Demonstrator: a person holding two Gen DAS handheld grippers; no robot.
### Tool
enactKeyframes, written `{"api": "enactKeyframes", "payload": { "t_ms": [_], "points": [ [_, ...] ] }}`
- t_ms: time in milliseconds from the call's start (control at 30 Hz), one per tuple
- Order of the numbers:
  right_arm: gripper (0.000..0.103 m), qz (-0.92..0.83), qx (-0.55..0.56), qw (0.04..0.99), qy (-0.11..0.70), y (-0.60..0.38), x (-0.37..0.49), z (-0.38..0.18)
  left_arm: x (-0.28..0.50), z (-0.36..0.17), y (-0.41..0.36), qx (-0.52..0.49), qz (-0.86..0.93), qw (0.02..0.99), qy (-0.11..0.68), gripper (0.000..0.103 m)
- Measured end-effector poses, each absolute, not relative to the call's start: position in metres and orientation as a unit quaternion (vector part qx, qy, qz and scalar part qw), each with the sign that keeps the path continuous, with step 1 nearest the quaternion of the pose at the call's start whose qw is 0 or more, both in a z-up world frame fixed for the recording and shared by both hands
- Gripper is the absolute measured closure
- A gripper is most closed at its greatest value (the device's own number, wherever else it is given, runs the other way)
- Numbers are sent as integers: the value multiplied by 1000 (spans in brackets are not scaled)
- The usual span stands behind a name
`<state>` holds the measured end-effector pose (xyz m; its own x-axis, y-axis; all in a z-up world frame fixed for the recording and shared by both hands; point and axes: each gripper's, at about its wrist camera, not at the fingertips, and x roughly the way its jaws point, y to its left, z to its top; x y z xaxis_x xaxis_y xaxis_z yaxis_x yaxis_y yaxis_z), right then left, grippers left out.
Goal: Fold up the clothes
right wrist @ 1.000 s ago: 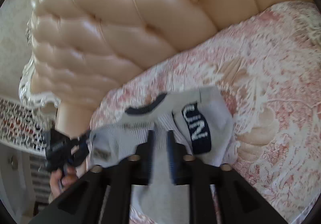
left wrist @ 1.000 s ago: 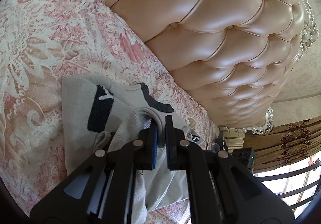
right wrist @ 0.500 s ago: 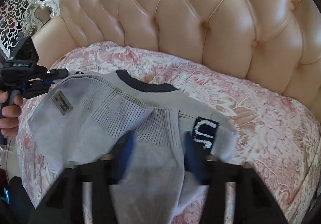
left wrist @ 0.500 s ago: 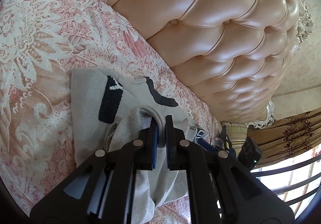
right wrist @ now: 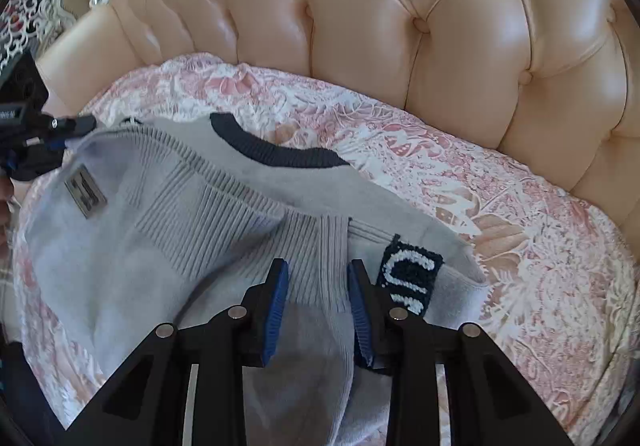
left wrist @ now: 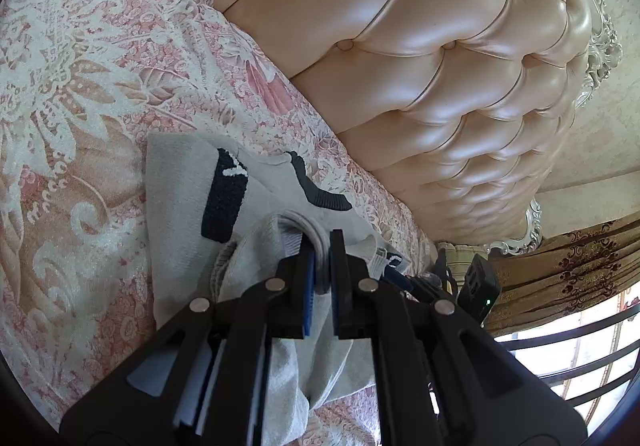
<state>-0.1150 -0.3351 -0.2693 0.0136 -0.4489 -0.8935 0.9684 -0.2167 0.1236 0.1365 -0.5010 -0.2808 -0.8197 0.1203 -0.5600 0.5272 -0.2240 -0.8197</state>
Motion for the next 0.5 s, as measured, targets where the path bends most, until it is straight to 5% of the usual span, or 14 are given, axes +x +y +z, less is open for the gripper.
{"api": "enactKeyframes", "payload": {
  "t_ms": [67,500],
  "points": [
    [95,-637,459,555,275,-333,-122,-268,139,-281,-501,264,-735,138,610,95],
    [96,-654,472,577,127,-291,-160,-192,122,-223,-505,235,-759,111,596,95]
  ]
}}
